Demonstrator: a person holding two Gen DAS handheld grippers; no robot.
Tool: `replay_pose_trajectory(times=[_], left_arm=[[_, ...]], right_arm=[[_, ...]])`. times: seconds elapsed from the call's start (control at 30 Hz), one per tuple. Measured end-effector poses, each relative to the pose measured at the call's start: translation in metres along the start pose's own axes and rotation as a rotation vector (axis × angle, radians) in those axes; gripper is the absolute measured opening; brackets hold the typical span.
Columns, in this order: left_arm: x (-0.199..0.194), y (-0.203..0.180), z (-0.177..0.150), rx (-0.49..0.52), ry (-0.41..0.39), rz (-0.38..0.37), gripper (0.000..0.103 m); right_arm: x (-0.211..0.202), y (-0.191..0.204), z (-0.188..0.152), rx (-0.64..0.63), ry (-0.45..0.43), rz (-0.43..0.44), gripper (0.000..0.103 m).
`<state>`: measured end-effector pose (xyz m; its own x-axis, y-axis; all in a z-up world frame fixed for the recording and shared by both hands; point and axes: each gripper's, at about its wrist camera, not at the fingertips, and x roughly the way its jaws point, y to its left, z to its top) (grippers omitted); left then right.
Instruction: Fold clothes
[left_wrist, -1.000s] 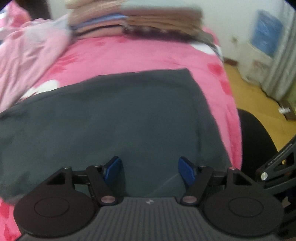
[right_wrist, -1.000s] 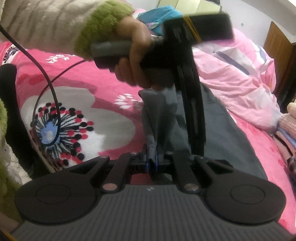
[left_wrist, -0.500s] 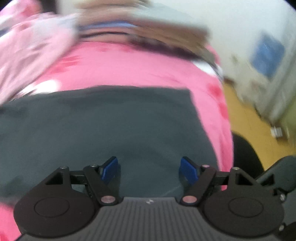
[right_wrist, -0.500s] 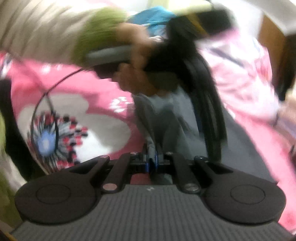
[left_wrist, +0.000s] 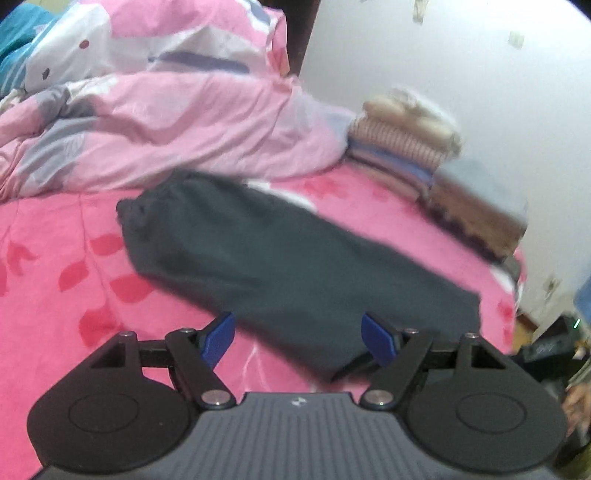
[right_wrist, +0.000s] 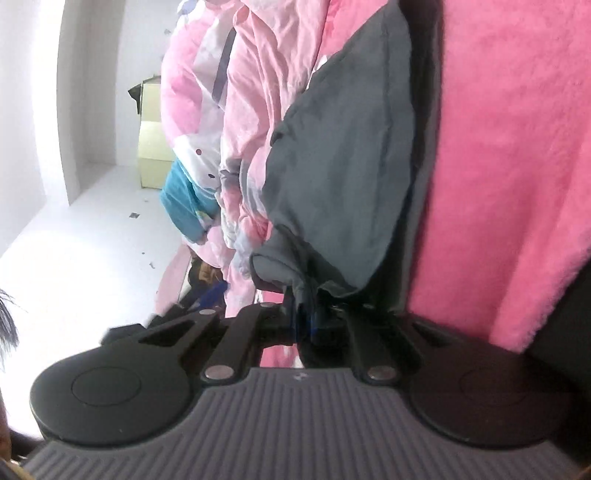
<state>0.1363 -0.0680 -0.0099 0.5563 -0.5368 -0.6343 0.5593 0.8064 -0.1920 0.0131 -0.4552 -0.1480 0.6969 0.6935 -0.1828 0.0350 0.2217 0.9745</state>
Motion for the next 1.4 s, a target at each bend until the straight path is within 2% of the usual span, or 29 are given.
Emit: replay_pose_trajectory(times=[0.13,0.27,0.4,0.5,0.6,0.67,0.97,1.03,1.17,1.27,1.4], left_arm=[[0.025,-0.022,-0.021,0.180,0.085,0.099,0.076],[0.047,-0.043,-0.040,0.270,0.151,0.072,0.077],[0.064,-0.056,-0.049,0.344,0.140,0.197,0.075],[0.058,-0.054,-0.042,0.324,0.067,0.269,0.065],[0.048,-0.048,-0.029,0.287,-0.014,0.294,0.065],[0.048,-0.044,-0.024,0.270,-0.029,0.290,0.065],[0.083,-0.040,-0.010,0.217,-0.070,0.241,0.065],[0.092,-0.039,-0.007,0.201,-0.069,0.220,0.065],[0.110,-0.037,-0.004,0.166,-0.019,0.183,0.065],[0.115,-0.036,-0.003,0.156,-0.003,0.179,0.066],[0.114,-0.036,-0.002,0.158,0.003,0.186,0.069]], right_arm=[[-0.002,0.000,0.000,0.026,0.006,-0.006,0.005],[0.001,0.002,-0.002,0.018,0.012,-0.028,0.005],[0.003,0.003,-0.003,-0.013,0.008,-0.053,0.005],[0.002,0.006,-0.004,-0.040,0.007,-0.071,0.005],[0.002,0.010,-0.005,-0.076,0.011,-0.093,0.005],[0.003,0.015,-0.006,-0.116,0.016,-0.116,0.005],[0.007,0.050,-0.021,-0.376,0.073,-0.256,0.005],[0.008,0.058,-0.028,-0.440,0.098,-0.265,0.005],[0.010,0.065,-0.036,-0.507,0.122,-0.311,0.008],[-0.003,0.070,-0.033,-0.532,0.082,-0.387,0.011],[-0.034,0.100,-0.034,-0.717,-0.092,-0.477,0.015]])
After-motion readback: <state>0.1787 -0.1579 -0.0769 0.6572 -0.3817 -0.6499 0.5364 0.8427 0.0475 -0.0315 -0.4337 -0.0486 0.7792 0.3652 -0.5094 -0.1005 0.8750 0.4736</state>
